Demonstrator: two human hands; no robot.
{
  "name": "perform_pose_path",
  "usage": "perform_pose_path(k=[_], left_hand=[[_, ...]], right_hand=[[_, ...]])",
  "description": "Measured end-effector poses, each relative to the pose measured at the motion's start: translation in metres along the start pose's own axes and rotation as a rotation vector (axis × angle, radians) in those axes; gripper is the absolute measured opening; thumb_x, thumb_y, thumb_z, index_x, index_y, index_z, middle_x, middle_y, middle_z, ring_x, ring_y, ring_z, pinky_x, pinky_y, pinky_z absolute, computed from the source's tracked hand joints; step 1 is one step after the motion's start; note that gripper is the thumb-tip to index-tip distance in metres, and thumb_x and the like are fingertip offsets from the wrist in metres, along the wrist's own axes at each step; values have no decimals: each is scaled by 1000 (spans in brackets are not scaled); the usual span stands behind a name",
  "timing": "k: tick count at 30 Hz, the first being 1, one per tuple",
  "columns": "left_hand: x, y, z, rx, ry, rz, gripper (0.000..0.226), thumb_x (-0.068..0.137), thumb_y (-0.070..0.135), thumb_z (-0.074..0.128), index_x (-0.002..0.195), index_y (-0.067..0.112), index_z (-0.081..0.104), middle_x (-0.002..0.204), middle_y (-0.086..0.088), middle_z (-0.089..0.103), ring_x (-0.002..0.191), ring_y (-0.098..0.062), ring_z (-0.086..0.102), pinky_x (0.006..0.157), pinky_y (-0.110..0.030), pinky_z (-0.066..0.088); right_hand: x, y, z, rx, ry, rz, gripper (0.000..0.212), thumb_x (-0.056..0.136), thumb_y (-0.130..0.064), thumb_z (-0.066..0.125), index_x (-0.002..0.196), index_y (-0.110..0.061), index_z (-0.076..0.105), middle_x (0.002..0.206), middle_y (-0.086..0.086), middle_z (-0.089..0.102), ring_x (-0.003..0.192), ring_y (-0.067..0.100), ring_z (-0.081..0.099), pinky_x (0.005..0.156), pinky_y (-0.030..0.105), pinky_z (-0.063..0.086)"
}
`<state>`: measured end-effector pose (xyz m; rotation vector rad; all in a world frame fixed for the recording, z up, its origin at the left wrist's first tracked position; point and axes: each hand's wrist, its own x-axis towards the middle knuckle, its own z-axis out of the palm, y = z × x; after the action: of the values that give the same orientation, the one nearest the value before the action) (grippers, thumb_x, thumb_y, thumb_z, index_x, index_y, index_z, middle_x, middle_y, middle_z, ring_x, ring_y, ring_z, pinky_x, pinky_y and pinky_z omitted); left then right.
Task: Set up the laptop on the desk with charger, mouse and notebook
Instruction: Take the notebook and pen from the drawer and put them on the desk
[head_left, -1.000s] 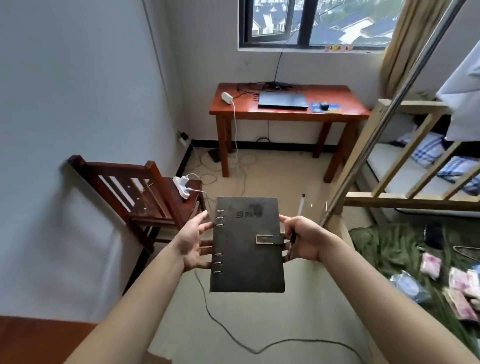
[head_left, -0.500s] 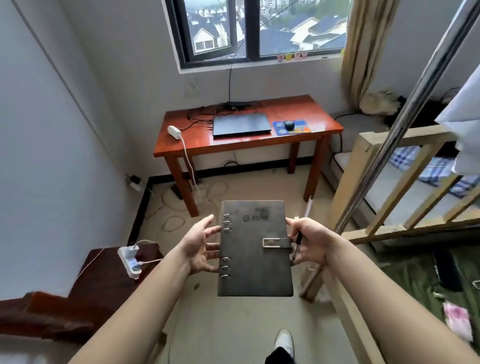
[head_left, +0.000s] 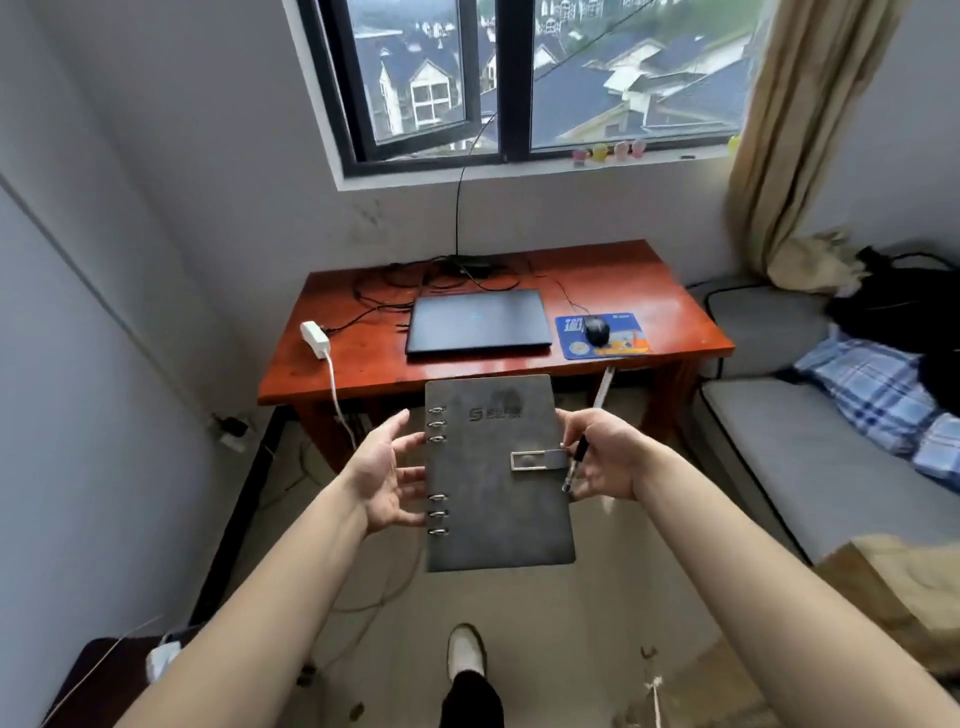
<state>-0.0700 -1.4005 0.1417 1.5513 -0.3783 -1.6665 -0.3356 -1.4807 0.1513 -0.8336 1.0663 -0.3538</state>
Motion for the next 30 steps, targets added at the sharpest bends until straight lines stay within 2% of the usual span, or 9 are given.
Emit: perform_pose_path(k=[3,6,10,11,15,17,20,25,30], left_hand=[[69,53,15,16,-29,5,57,89,69,43,121,26,66,106,-15,62,100,-33,61,90,-53,49],[136,108,36,43,-68,21,56,90,68,41,120,28,65,109,-15,60,105,-34,60,90,-53,48],[214,200,76,116,-146,25,54,92,67,40,126,30,59,120,-17,62,109,-31,61,91,-53,50],[232,225,90,141,-156,28,54,92,67,41,127,31,59,124,-18,61,110,-30,62,93,-54,50],[293,291,140,212,-194,32,51,89,69,44,121,34,61,127,-18,59,113,-30,62,94,-59,50],[331,311,166,236,-203,21,50,89,69,44,119,34,62,125,-17,60,113,-31,62,97,-63,46],[390,335,209,260,-210,-10,47,89,67,46,117,32,63,124,-18,61,112,-32,63,98,-65,45],[496,365,288,229,-150,-42,49,90,65,47,122,30,61,120,-15,62,107,-29,63,88,-54,52],[575,389,355,196,-85,-126,53,91,66,45,130,33,55,117,-11,60,105,-26,62,83,-50,51]], right_hand=[[60,-49,-25,47,76,-9,55,70,-4,38,115,-24,62,120,11,58,110,32,59,100,55,47],[112,-101,-52,68,147,-34,51,66,-6,41,112,-25,48,115,11,54,103,31,60,82,40,47],[165,-186,-91,60,205,-55,46,75,-8,36,114,-30,45,111,8,52,67,20,62,59,26,42],[176,-208,-104,78,205,-73,43,77,-8,34,112,-30,45,112,9,53,67,21,63,59,25,42],[214,-262,-162,117,226,-96,48,80,-8,35,120,-22,57,118,11,55,106,30,55,88,46,46],[237,-282,-195,116,253,-105,53,80,-9,36,126,-20,60,116,10,54,106,29,54,87,46,45],[281,-309,-248,128,286,-80,46,80,-10,36,117,-30,55,115,8,55,106,27,55,89,46,45],[361,-358,-353,142,262,-36,38,82,-12,36,115,-28,46,114,6,51,106,27,51,85,41,42],[423,-406,-436,126,250,58,35,82,-12,36,109,-27,55,108,3,53,101,24,51,81,38,44]])
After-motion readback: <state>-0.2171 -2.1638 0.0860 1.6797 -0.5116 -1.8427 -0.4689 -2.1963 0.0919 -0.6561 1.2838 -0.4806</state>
